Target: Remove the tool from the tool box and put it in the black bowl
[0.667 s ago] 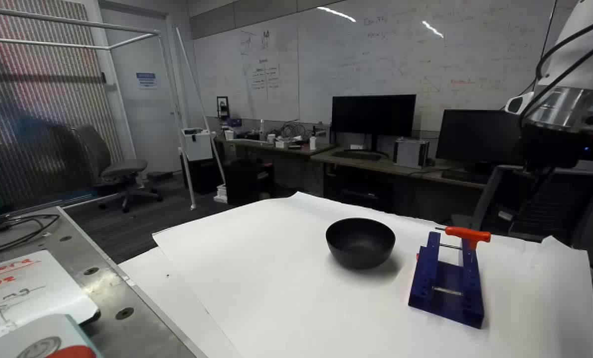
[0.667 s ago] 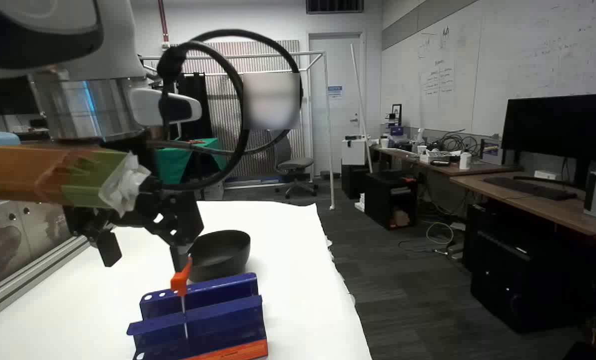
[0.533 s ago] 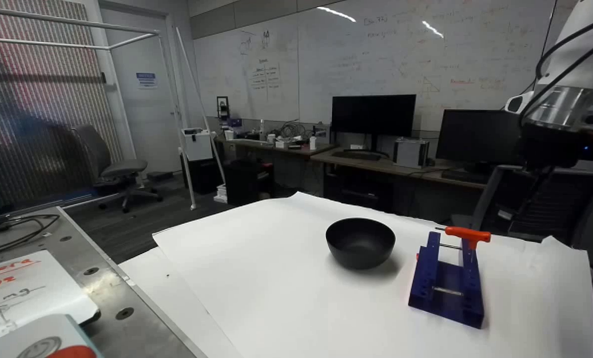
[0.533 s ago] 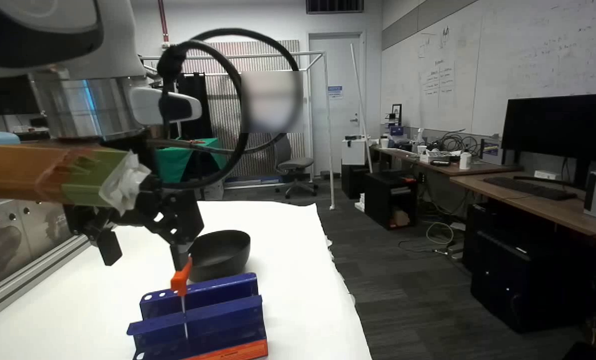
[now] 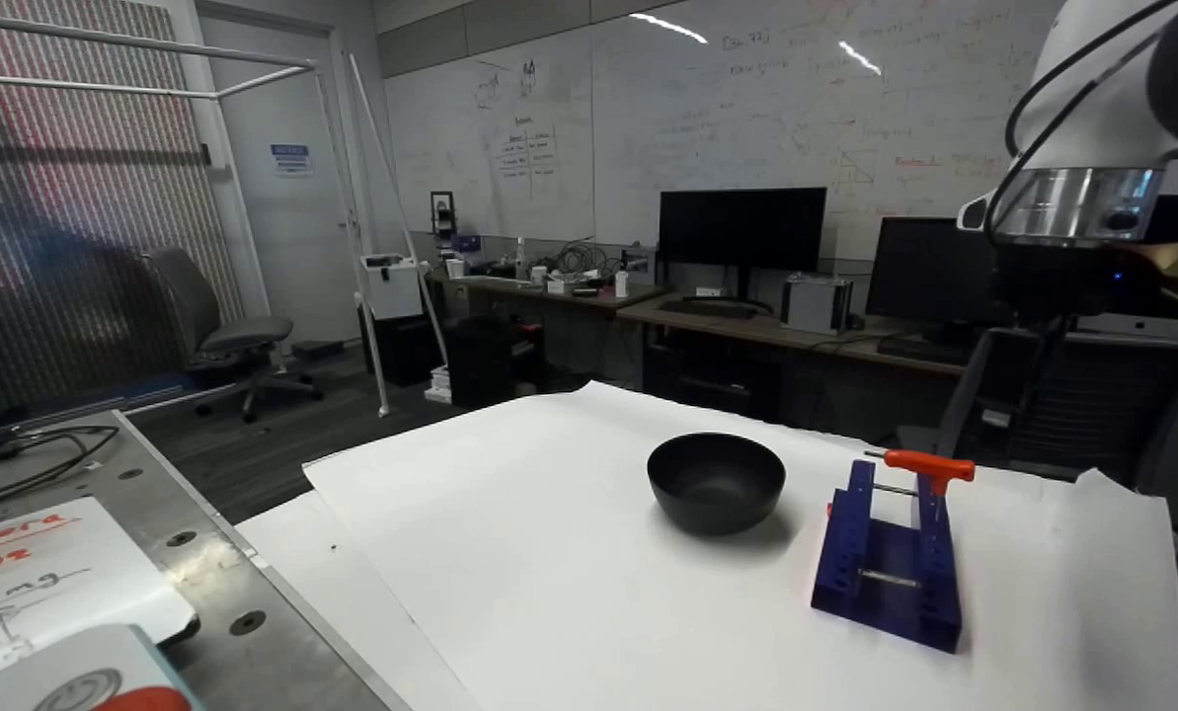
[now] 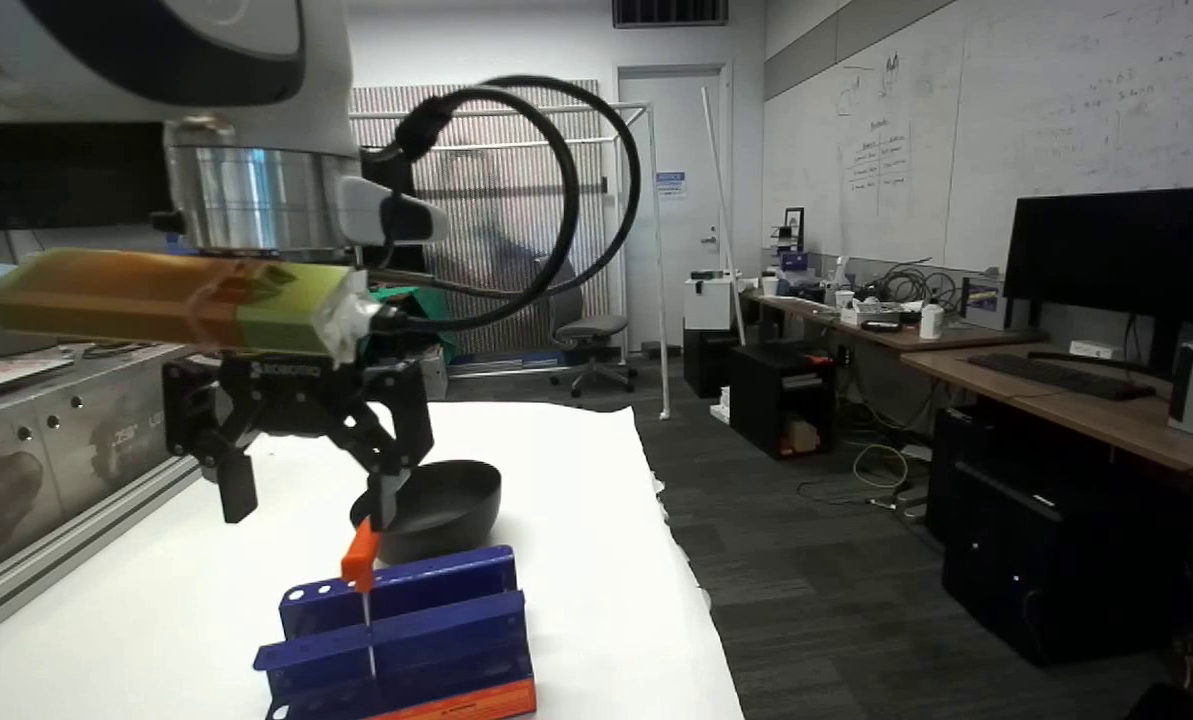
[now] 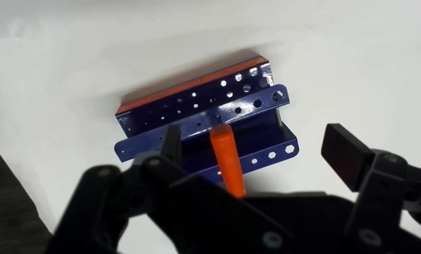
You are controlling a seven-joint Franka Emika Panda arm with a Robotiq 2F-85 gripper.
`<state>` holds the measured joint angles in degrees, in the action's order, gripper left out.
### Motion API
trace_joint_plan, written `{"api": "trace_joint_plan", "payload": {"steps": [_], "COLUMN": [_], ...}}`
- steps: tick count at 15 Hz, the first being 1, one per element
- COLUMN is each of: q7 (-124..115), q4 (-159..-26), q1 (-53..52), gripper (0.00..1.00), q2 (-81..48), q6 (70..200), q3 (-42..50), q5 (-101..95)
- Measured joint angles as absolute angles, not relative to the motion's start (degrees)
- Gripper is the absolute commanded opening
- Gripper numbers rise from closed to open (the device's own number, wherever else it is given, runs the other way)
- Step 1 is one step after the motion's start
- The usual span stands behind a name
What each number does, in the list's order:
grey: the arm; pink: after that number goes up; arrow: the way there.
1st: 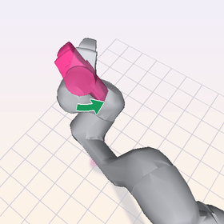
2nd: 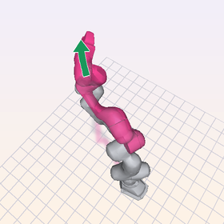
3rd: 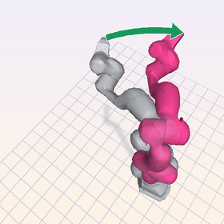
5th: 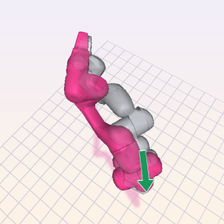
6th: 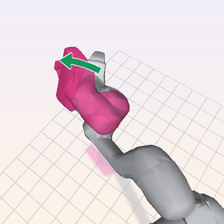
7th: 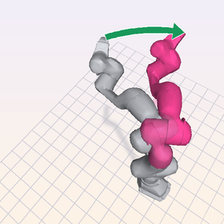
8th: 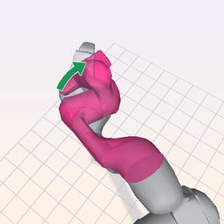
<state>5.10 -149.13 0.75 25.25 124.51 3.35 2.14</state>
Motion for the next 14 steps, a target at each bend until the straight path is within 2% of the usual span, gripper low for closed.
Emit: {"api": "trace_joint_plan", "payload": {"steps": [9, 10, 12, 14], "q7": [14.9, 15.2, 15.7, 16.1], "q4": [-138.0, -137.7, -137.3, -137.0], "q1": [0.9, 1.0, 1.2, 1.4], "gripper": [1.0, 0.79, 0.68, 0.5], "q2": [9.6, 8.8, 7.4, 6.5], "q6": [121.6, 121.9, 122.5, 123.0], "q3": [6.7, 6.7, 6.7, 6.7], "q5": [5.9, 5.9, 5.9, 5.9]}}
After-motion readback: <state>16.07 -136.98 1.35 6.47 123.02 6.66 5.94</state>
